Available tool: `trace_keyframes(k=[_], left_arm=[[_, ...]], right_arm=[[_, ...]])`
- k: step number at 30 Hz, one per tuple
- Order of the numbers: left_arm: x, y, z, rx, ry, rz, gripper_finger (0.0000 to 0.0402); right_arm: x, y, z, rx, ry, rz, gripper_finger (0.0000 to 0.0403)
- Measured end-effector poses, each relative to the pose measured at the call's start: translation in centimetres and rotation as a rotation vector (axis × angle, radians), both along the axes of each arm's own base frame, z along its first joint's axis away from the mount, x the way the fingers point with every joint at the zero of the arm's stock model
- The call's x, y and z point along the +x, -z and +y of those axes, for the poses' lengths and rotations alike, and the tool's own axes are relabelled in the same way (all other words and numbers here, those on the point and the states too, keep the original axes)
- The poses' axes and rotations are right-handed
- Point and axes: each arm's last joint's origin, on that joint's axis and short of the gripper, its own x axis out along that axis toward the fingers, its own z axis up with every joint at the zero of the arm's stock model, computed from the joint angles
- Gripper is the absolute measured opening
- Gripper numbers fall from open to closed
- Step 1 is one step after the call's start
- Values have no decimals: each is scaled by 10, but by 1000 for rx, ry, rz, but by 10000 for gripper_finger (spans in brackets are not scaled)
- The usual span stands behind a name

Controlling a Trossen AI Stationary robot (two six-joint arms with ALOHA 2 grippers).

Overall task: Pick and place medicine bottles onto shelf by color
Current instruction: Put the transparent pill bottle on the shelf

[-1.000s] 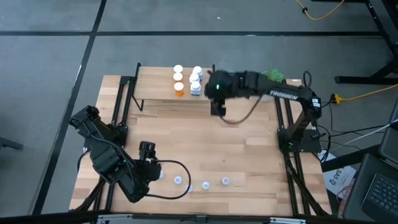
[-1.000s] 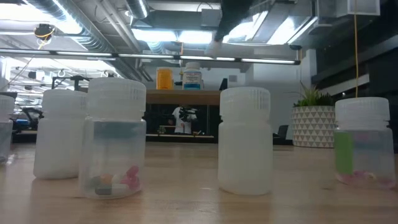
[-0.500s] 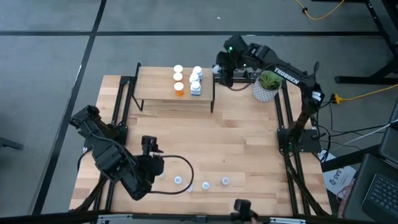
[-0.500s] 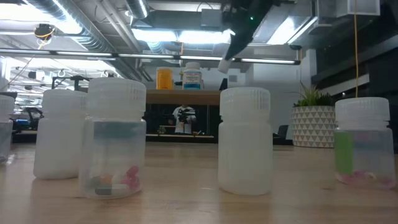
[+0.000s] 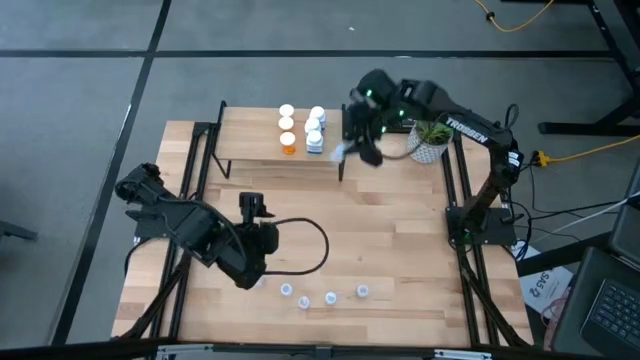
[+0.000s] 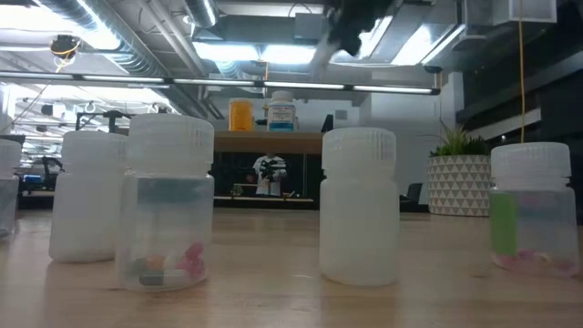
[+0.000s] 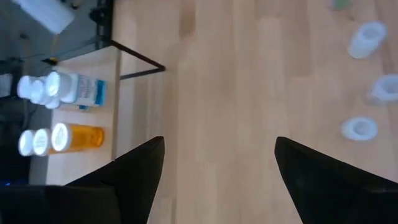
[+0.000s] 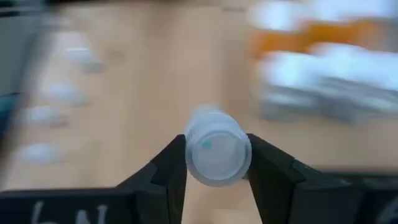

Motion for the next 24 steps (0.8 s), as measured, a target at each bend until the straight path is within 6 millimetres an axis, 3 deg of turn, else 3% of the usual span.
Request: trace_keyframes(k=[4, 10, 16, 21, 24], left_arm=[[-10, -7, 0, -28, 45, 1, 300], [-33, -26, 6, -20, 61, -95, 300], [-48, -45, 36, -9, -9, -184, 300], [-56, -36, 68, -57, -127, -168, 300], [-54, -29, 75, -105, -143, -224, 300]], right_arm=[[20, 24, 41, 37, -141, 38, 139], [51, 57, 90, -103, -133, -7, 139], [64, 51, 133, -165, -260, -148, 139], [69, 47, 154, -304, -236, -198, 139], [73, 40, 162, -399, -188, -274, 139]])
